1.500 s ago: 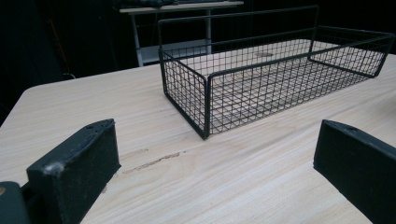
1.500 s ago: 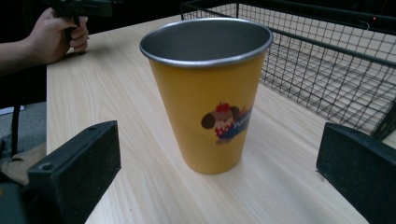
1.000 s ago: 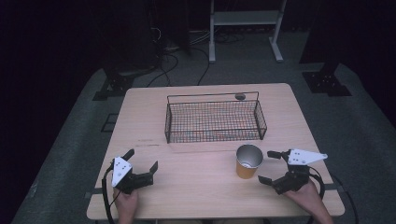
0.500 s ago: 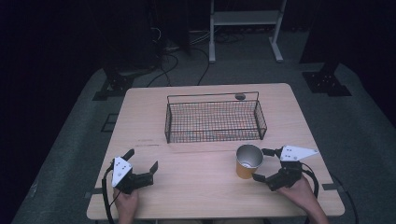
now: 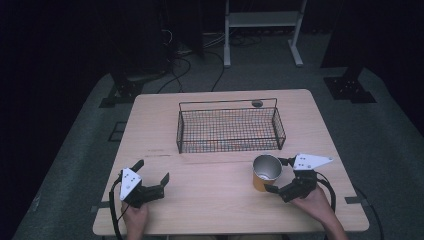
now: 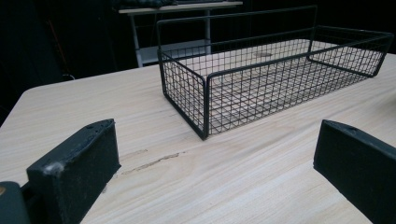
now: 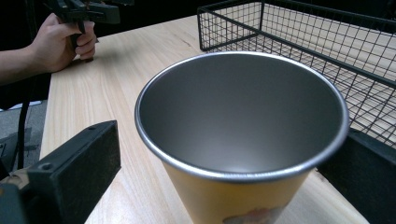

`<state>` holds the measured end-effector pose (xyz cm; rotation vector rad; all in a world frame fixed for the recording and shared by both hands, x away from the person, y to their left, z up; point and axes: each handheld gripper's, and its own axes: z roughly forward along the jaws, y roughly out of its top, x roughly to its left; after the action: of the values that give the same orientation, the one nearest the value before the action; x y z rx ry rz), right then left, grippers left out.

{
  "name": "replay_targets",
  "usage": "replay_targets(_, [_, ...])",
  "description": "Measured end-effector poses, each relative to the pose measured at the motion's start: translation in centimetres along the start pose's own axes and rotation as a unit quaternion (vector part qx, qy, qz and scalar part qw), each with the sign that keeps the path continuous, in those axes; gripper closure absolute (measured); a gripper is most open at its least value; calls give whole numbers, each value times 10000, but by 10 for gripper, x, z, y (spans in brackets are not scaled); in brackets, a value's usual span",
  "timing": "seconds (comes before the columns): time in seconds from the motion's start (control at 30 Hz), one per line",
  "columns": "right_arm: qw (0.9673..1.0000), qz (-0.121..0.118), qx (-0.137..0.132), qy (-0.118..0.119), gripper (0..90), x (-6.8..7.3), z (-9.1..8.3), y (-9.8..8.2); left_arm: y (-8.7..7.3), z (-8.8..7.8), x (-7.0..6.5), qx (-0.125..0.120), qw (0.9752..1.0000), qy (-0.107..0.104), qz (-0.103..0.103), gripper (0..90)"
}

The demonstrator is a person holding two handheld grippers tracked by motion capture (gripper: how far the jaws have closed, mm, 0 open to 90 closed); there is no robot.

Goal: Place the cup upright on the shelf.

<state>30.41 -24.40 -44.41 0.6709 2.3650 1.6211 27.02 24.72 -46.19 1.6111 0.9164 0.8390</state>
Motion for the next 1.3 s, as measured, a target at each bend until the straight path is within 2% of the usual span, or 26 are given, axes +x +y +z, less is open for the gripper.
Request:
replay_targets(0.57, [10000,5,43,33,0,-1,18,7,0,0,0,0,10000,-3,-2,0])
replay_targets(0.97, [9999,27,136,-58,2,-4,24,6,0,0,0,-8,10000,-11,-13,0])
replay_targets(1.3, [10000,0,67,-59,89,-4,22,7,0,0,0,-9,10000,-5,-13,0])
